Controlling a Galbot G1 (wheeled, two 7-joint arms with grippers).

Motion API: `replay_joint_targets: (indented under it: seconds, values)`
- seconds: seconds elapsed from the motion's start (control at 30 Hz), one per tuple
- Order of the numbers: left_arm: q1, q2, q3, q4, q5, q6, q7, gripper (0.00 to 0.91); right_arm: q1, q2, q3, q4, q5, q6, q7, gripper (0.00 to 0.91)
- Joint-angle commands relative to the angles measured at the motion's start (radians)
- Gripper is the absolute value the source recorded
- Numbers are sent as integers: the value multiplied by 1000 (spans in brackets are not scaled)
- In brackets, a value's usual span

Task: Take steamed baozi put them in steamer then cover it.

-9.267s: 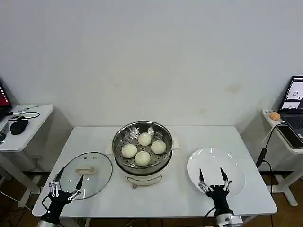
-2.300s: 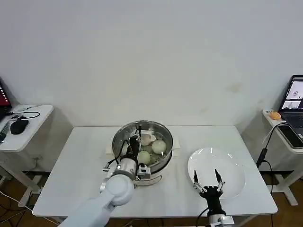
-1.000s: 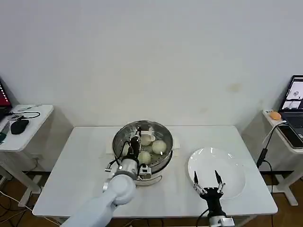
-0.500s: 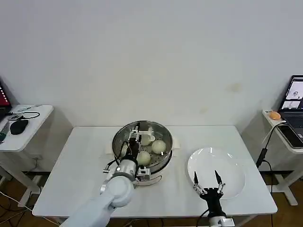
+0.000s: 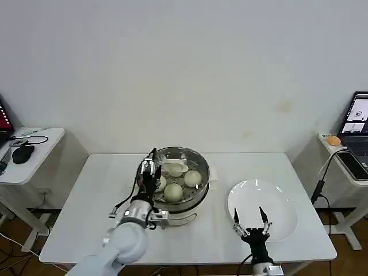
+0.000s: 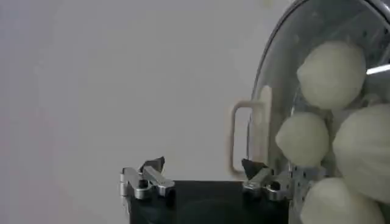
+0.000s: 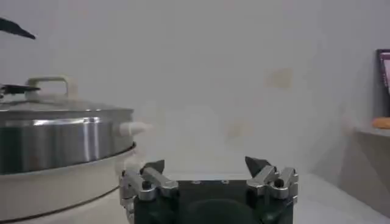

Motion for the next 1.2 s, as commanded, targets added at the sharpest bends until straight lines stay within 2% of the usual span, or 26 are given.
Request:
replay_joint_targets:
  seconds: [0.03, 0.07, 0.13, 0.2, 0.23, 0.3, 0.4, 0.43, 0.5, 0.6, 0.7, 1.0, 1.2]
  values:
    - [199, 129, -263, -215, -352, -70, -234, 907, 5, -26, 25, 32, 21, -15, 11, 907]
    - [223, 124, -320, -206, -397, -124, -268, 907, 6, -29, 28, 33, 23, -17, 12, 907]
    - [276, 79, -473, -158, -446, -328, -296, 907, 11, -38, 39, 30, 30, -22, 14, 907]
    - [293, 44, -560, -109, -502, -440, -309, 907, 17, -45, 49, 26, 48, -32, 18, 907]
    - [307, 30, -615, -70, -572, -550, -310, 907, 18, -47, 52, 26, 57, -39, 18, 907]
    - [326, 8, -684, -37, -645, -619, -286, 907, 20, -53, 58, 24, 58, -49, 20, 907]
    - [362, -66, -786, 24, -790, -826, -187, 907, 22, -58, 62, 19, 87, -62, 15, 907]
    - [375, -92, -824, 78, -821, -963, -139, 907, 24, -58, 64, 16, 89, -62, 13, 907]
    - [392, -122, -862, 121, -831, -1061, -111, 907, 24, -57, 66, 11, 84, -58, 8, 907]
    - [471, -189, -909, 125, -990, -1058, -50, 907, 23, -55, 66, 12, 83, -61, 8, 907]
    - [506, -237, -952, 140, -1024, -1069, -11, 907, 23, -55, 66, 13, 79, -60, 8, 907]
    - [597, -287, -971, 209, -1105, -1142, 96, 907, 20, -53, 70, 2, 67, -52, 19, 907]
    - [602, -324, -968, 213, -1107, -1144, 90, 907, 11, -51, 68, 10, 56, -46, 16, 907]
